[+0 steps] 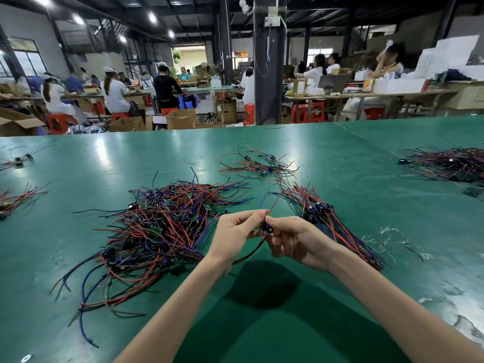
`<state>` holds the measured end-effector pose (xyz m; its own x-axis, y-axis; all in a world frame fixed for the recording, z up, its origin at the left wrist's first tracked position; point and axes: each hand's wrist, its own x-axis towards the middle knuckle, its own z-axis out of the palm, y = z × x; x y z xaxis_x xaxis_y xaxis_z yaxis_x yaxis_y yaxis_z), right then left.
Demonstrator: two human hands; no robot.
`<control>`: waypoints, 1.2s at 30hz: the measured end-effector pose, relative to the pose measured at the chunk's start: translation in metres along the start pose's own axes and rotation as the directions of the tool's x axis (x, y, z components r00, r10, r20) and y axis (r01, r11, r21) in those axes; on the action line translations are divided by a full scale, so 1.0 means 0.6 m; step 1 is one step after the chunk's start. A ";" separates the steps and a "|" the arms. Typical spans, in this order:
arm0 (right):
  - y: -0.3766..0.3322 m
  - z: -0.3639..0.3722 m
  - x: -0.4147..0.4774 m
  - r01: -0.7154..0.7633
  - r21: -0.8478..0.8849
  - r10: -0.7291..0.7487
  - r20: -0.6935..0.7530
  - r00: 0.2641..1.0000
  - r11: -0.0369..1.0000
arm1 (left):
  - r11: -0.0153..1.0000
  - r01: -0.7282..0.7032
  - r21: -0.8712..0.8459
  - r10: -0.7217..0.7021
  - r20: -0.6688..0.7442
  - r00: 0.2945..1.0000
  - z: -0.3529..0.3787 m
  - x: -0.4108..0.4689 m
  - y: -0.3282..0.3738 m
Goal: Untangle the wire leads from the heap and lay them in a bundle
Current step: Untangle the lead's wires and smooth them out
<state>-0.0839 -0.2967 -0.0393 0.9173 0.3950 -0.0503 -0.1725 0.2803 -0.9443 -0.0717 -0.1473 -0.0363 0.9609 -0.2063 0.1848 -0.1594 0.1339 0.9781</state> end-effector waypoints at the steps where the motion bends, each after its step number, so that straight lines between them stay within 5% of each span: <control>1: 0.000 0.001 0.000 -0.012 -0.017 0.013 0.001 1.000 1.000 | 1.000 0.008 -0.008 -0.008 0.002 1.000 0.000 0.000 -0.001; 10: 0.003 -0.002 -0.001 -0.046 -0.082 0.047 0.011 0.999 0.996 | 0.950 0.229 -0.211 -0.208 0.118 0.971 -0.013 0.005 -0.005; 21: -0.023 -0.006 -0.013 -0.142 -0.014 0.142 0.011 0.990 0.990 | 0.857 0.283 -0.431 -0.204 0.221 0.954 -0.009 0.009 -0.004; 27: -0.020 -0.016 -0.004 -0.217 -0.260 0.215 -0.035 0.976 0.941 | 0.902 0.280 -0.328 -0.271 0.073 0.960 -0.005 0.012 -0.017; 32: -0.015 -0.021 -0.001 -0.279 -0.303 0.277 -0.051 0.960 0.911 | 0.916 0.280 -0.287 -0.282 0.035 0.959 -0.008 0.012 -0.022; 36: -0.011 -0.014 0.000 -0.268 -0.365 0.205 -0.201 0.958 0.892 | 0.937 0.274 -0.217 -0.273 0.032 0.961 -0.012 0.012 -0.022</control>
<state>-0.0800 -0.3060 -0.0359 0.9153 0.2603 -0.3075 -0.2683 -0.1753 -0.9472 -0.0613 -0.1435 -0.0483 0.9600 -0.2662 -0.0867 0.1629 0.2794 0.9463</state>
